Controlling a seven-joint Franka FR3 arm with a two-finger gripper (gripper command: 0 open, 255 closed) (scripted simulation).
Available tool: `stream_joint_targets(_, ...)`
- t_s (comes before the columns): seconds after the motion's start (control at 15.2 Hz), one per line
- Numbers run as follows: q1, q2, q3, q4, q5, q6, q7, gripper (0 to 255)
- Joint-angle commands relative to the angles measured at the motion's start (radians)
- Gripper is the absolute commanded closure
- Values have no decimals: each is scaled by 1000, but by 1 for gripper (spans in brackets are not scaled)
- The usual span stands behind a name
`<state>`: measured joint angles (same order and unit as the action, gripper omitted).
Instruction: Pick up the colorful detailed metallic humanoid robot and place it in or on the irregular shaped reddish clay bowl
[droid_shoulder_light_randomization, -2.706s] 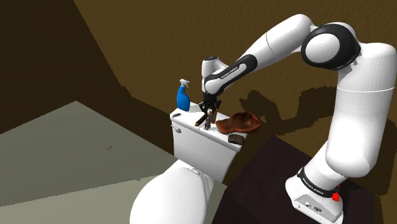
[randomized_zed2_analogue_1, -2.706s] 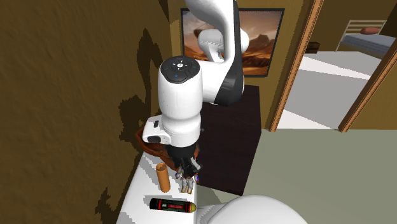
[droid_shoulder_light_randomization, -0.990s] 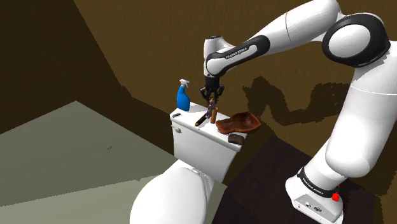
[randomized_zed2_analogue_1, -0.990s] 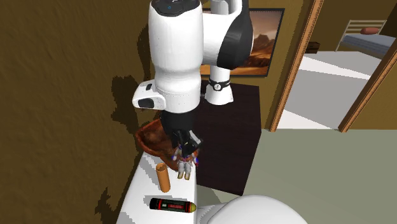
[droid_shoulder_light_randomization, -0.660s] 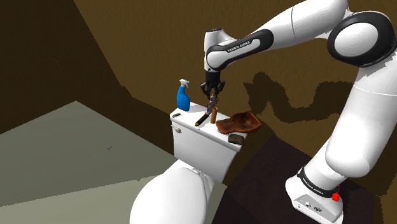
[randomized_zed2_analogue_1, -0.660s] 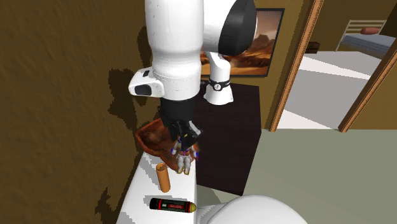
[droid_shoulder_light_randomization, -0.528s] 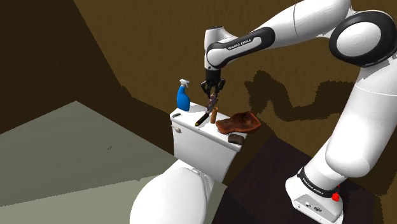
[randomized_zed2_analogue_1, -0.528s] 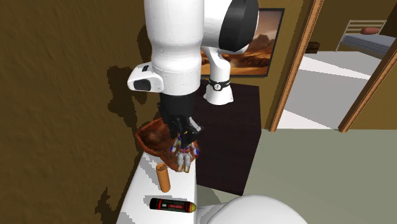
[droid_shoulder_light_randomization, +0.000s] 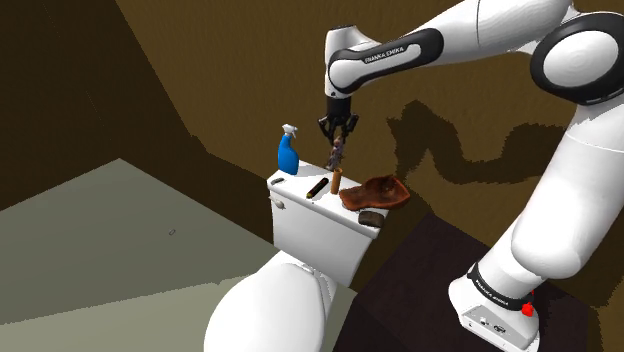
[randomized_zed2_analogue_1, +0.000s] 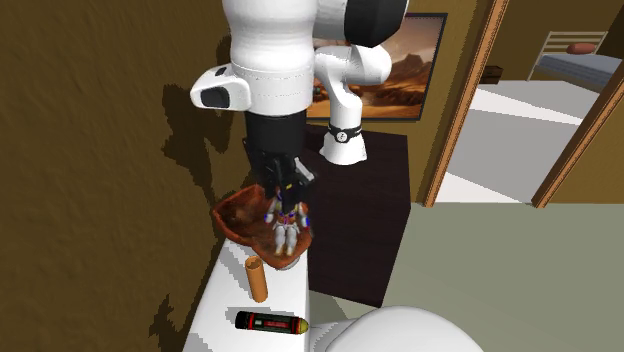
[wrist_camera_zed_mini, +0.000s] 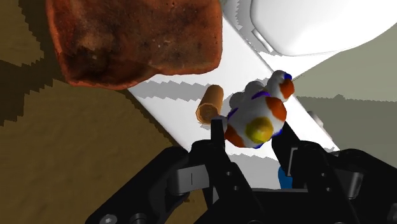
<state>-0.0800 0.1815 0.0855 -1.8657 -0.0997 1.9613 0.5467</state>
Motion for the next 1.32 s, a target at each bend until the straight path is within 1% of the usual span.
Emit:
stream_joint_targets(0.0,-16,-45,-10,-45,3,3,-26,255)
stream_joint_targets(0.4,-73,-212,-59,-204,6,5,-134,255)
stream_joint_targets(0.86,-141,-388,-140,-340,-16,-23,-276,255)
stream_joint_targets(1.25,-142,-363,-142,-397,-19,59,-269,255)
